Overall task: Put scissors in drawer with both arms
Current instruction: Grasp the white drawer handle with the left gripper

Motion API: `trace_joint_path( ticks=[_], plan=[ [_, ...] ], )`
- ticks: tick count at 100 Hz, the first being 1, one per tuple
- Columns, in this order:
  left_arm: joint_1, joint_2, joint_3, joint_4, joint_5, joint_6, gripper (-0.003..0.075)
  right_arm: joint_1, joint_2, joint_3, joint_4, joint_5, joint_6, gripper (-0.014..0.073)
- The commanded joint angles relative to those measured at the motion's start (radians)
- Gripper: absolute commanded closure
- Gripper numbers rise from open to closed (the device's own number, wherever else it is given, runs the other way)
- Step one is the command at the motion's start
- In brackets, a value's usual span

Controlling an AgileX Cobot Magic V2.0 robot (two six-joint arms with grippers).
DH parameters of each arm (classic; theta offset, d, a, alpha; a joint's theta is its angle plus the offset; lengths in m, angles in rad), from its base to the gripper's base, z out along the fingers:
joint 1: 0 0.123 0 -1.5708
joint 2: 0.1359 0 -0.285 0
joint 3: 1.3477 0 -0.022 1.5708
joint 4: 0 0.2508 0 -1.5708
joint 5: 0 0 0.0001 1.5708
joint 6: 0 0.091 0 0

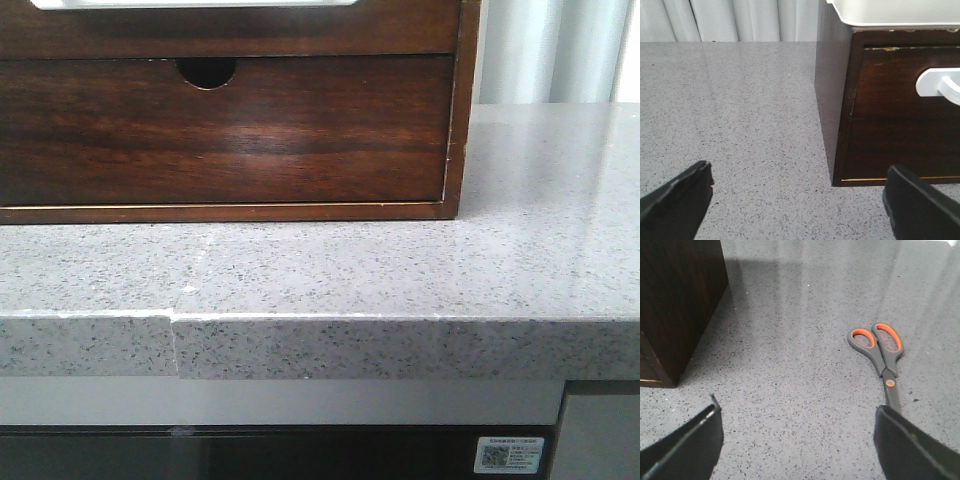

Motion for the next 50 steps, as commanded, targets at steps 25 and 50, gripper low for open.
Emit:
trace_joint_path(
  ticks=[25,50],
  plan=[
    [-0.002,0.016,-0.018,-0.497,-0.147,-0.003,0.0127,-0.005,0.011,-0.034,0.000,-0.078,0.001,0.0025],
    [-0.002,0.094,0.049,-1.019,-0.167,-0.001,0.0186,-0.005,0.011,-0.034,0.036,-0.078,0.001,0.0025]
  ],
)
